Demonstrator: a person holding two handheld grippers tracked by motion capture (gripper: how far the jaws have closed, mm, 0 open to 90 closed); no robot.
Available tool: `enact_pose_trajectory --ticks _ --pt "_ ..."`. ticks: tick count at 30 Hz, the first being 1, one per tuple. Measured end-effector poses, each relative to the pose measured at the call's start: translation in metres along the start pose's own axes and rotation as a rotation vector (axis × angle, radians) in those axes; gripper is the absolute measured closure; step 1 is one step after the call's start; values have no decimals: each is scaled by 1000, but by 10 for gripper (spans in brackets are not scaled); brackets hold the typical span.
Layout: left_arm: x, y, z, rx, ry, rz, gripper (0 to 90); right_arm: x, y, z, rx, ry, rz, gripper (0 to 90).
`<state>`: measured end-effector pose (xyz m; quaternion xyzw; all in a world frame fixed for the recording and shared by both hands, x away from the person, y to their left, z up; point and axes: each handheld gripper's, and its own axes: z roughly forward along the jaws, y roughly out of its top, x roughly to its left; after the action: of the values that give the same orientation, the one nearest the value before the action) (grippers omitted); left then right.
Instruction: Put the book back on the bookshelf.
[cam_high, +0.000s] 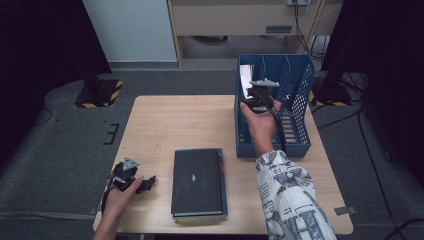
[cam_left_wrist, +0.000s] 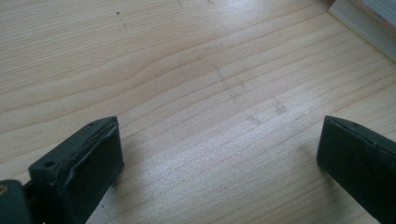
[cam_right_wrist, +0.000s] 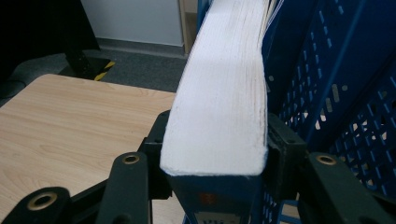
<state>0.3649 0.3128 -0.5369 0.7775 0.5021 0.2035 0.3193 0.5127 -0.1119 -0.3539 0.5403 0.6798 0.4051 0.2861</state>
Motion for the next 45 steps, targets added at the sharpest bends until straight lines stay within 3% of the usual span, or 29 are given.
enact_pose_trajectory --ticks 11,18,24,36,45 --pt "0 0 0 0 0 0 0 4 0 -2 -13 27 14 475" --pt "0 0 0 2 0 3 0 0 -1 -3 -16 54 12 314" --pt "0 0 0 6 0 7 0 -3 -5 -8 3 73 -37 173" --pt "-1 1 0 8 6 1 0 -12 -18 -30 12 108 -64 102" --pt "-1 1 0 6 10 -2 0 -12 -44 -54 24 187 -87 102"
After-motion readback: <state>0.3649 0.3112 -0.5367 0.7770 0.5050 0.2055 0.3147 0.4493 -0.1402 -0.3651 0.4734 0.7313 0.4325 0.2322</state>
